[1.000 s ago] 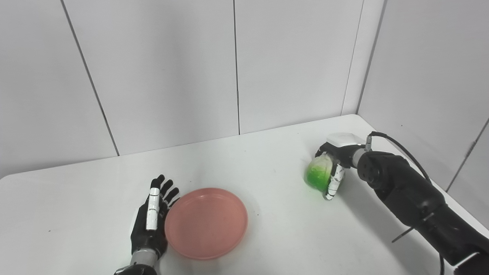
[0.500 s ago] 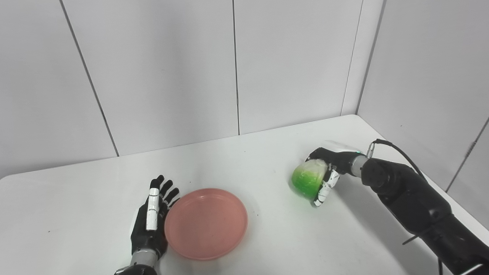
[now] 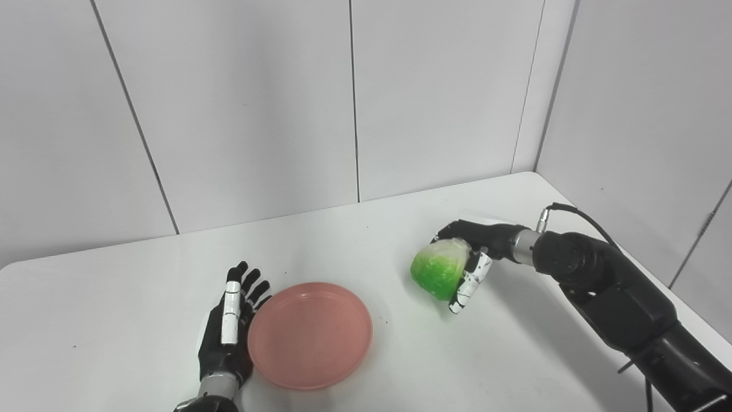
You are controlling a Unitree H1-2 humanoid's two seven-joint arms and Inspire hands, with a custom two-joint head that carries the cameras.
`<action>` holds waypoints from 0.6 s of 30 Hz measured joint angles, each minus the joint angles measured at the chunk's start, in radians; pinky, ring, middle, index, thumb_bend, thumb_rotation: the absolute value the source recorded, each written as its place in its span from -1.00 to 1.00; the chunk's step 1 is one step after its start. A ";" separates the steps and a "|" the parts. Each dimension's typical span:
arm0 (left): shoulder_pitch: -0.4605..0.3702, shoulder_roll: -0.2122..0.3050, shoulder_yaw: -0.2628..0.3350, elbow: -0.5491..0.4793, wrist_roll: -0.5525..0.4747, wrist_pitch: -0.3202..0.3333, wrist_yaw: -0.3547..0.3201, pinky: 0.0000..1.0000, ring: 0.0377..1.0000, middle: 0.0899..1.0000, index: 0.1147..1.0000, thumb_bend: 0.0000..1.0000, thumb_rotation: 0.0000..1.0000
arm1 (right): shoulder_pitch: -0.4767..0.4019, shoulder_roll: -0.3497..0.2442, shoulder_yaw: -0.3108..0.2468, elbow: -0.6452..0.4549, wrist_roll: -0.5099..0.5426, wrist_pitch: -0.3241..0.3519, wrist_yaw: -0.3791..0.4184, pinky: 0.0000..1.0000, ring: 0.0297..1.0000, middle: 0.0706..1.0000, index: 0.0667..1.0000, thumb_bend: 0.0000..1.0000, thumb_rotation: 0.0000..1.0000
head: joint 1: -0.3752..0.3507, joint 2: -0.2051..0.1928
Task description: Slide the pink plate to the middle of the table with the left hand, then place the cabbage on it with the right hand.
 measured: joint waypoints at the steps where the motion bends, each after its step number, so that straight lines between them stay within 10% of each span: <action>1: 0.000 -0.001 0.000 0.000 0.000 0.000 0.001 0.71 0.78 0.86 0.82 0.48 0.73 | -0.006 0.002 -0.001 -0.012 0.001 -0.005 -0.004 -0.45 -0.30 -0.12 0.15 0.14 -1.00 | 0.000 0.000; 18: -0.018 -0.075 -0.027 0.068 0.049 -0.073 0.024 0.79 0.81 0.88 0.82 0.48 0.78 | -0.150 0.174 0.073 -0.110 0.014 -0.111 -0.021 -0.36 -0.22 -0.12 0.17 0.14 -1.00 | 0.186 0.008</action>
